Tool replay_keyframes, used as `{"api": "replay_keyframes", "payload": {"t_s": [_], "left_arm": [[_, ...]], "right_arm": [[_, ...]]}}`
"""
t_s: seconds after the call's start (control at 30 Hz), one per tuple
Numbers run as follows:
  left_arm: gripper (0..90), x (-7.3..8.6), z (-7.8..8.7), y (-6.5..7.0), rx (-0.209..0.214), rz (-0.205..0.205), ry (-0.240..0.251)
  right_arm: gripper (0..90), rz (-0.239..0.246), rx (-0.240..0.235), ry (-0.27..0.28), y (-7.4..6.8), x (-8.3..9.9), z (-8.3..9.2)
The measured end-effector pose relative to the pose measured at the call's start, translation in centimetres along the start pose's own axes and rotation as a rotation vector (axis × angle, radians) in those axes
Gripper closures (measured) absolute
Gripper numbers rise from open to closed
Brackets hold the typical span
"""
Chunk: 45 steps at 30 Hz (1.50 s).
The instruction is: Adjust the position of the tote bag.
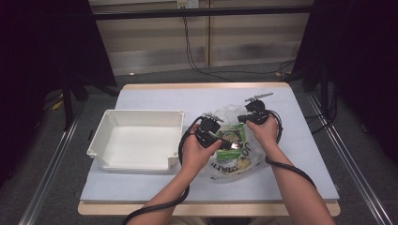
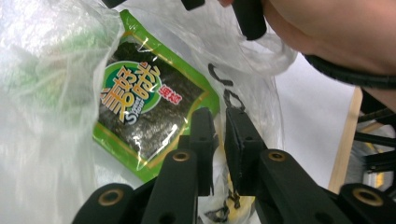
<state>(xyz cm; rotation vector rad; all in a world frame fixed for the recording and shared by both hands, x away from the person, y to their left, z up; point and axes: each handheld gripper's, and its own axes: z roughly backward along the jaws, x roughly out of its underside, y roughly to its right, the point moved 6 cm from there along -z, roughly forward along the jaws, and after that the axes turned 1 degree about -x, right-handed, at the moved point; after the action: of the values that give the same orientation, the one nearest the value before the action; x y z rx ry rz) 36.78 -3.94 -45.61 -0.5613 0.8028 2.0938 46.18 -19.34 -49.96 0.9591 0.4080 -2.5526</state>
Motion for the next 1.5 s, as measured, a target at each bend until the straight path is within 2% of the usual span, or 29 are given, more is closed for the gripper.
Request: {"api": "replay_keyframes", "payload": {"t_s": [0.03,0.1,0.13,0.17,0.27,0.3,0.37,0.53,0.67,0.8,0.87,0.9,0.93,0.97,1.07,1.1,1.13,1.17,1.2,1.27,1.3,1.33,1.37,1.4,1.43,1.47,1.5], "left_arm": [[82.9,-0.2,-0.2,-0.2,0.001,0.015,0.008],[83.7,-0.6,-0.5,-0.7,0.0,0.014,-0.012],[83.9,-0.7,-0.6,-0.8,-0.002,0.03,-0.006],[84.2,-0.9,-0.7,-1.2,-0.013,0.022,-0.015],[85.0,-1.3,-0.9,-2.0,-0.023,0.033,-0.031],[85.0,-1.4,-1.1,-2.3,-0.028,0.051,-0.026],[85.4,-1.6,-1.3,-3.0,-0.04,0.054,-0.031],[87.8,-1.7,-1.9,-4.4,-0.063,0.097,-0.034],[90.0,-1.8,-2.1,-5.4,-0.1,0.093,-0.039],[90.0,-2.0,-2.4,-6.3,-0.124,0.112,-0.039],[90.0,-2.0,-2.6,-6.8,-0.151,0.122,-0.035],[90.0,-1.9,-2.5,-7.1,-0.158,0.102,-0.061],[90.0,-2.1,-2.8,-7.1,-0.166,0.144,-0.022],[90.0,-2.0,-2.7,-7.5,-0.177,0.127,-0.045],[90.0,-2.1,-2.9,-8.1,-0.199,0.158,-0.026],[90.0,-2.0,-2.8,-8.5,-0.199,0.149,-0.036],[90.0,-1.8,-2.7,-9.0,-0.208,0.123,-0.057],[90.0,-1.9,-2.8,-9.0,-0.212,0.158,-0.033],[90.0,-1.9,-2.9,-9.1,-0.218,0.171,-0.025],[90.0,-1.9,-2.9,-9.2,-0.218,0.151,-0.041],[90.0,-1.9,-3.1,-9.1,-0.215,0.164,-0.033],[90.0,-1.9,-3.1,-9.1,-0.209,0.153,-0.04],[90.0,-2.0,-3.4,-8.9,-0.208,0.182,-0.023],[90.0,-1.9,-3.2,-9.1,-0.213,0.151,-0.049],[90.0,-2.0,-3.5,-9.0,-0.212,0.166,-0.029],[90.0,-2.2,-3.6,-9.0,-0.23,0.17,-0.019],[90.0,-2.1,-3.5,-9.1,-0.236,0.149,-0.033]], "right_arm": [[89.8,0.0,-0.002,0.001,0.0,0.0,0.0],[89.8,-0.001,-0.009,0.005,-0.2,-0.1,0.2],[89.8,0.003,-0.01,0.004,-0.2,-0.1,0.2],[89.8,0.008,-0.009,0.003,-0.1,-0.1,0.2],[89.7,0.009,-0.016,0.003,-0.2,0.0,0.3],[89.6,0.009,-0.012,0.003,-0.2,0.0,0.3],[89.3,0.008,-0.02,0.001,-0.2,0.1,0.2],[89.1,0.004,-0.028,-0.003,-0.2,0.3,0.2],[88.4,0.001,-0.041,0.002,-0.1,0.4,0.2],[88.4,0.0,-0.035,0.0,0.2,0.4,0.2],[88.2,0.003,-0.035,0.0,0.3,0.4,0.2],[88.1,0.002,-0.035,-0.001,0.3,0.4,0.2],[88.0,0.005,-0.034,-0.003,0.3,0.4,0.2],[87.8,0.002,-0.033,0.0,0.4,0.4,0.2],[87.8,0.005,-0.032,-0.003,0.6,0.5,0.1],[87.9,0.004,-0.025,-0.004,0.7,0.5,0.1],[87.8,0.004,-0.028,-0.004,0.8,0.5,0.1],[87.8,0.001,-0.024,-0.004,0.9,0.5,0.0],[87.8,-0.001,-0.021,-0.005,1.0,0.5,0.0],[87.8,0.003,-0.031,-0.004,1.0,0.6,-0.1],[87.8,0.001,-0.026,-0.006,1.0,0.7,-0.2],[87.8,0.002,-0.034,-0.007,1.0,0.8,-0.2],[87.9,0.001,-0.033,-0.01,0.9,0.9,-0.3],[87.8,0.008,-0.037,-0.01,0.9,0.9,-0.3],[87.8,0.014,-0.043,-0.012,0.9,1.0,-0.4],[87.9,0.015,-0.042,-0.013,0.9,1.0,-0.5],[87.8,0.015,-0.046,-0.012,0.9,1.1,-0.5]]}}
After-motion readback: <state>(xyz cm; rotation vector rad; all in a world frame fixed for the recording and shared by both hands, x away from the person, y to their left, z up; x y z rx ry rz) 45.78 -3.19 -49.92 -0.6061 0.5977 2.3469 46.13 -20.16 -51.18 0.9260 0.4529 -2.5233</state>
